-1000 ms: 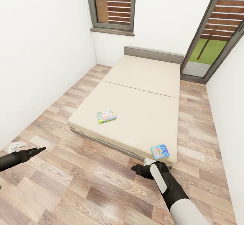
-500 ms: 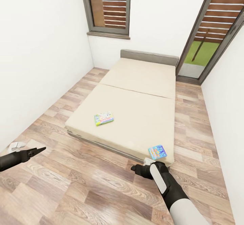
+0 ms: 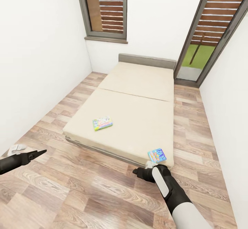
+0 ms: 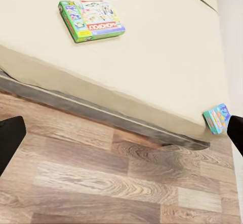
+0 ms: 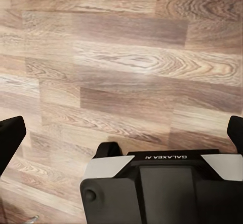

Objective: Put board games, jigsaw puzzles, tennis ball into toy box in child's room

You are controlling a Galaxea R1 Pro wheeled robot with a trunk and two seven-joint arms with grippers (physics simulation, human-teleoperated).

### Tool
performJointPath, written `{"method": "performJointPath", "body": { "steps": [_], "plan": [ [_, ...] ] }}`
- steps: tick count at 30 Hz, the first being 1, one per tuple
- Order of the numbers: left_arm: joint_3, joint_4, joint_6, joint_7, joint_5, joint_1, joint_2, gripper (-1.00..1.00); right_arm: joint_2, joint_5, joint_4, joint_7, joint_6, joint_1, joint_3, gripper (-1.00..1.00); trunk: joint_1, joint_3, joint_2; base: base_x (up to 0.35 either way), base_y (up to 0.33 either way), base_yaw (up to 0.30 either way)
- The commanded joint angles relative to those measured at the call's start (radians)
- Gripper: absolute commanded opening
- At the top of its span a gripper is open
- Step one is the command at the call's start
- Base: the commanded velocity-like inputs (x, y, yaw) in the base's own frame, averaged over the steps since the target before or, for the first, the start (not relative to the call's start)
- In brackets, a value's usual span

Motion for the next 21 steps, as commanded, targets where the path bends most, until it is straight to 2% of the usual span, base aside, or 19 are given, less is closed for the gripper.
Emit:
{"method": "performJointPath", "body": {
  "steps": [1,21],
  "plan": [
    [0.003,-0.001,0.010,-0.009,-0.009,-0.001,0.000,1.00,0.000,-0.010,-0.001,-0.010,0.003,-0.001,0.002,1.00,0.001,0.000,-0.002,0.000,0.000,-0.089],
    [0.004,-0.001,0.009,-0.011,-0.009,-0.001,0.001,1.00,0.000,-0.010,0.000,-0.010,0.003,0.000,0.002,1.00,0.001,0.031,-0.002,0.010,0.038,-0.089]
  ]
}}
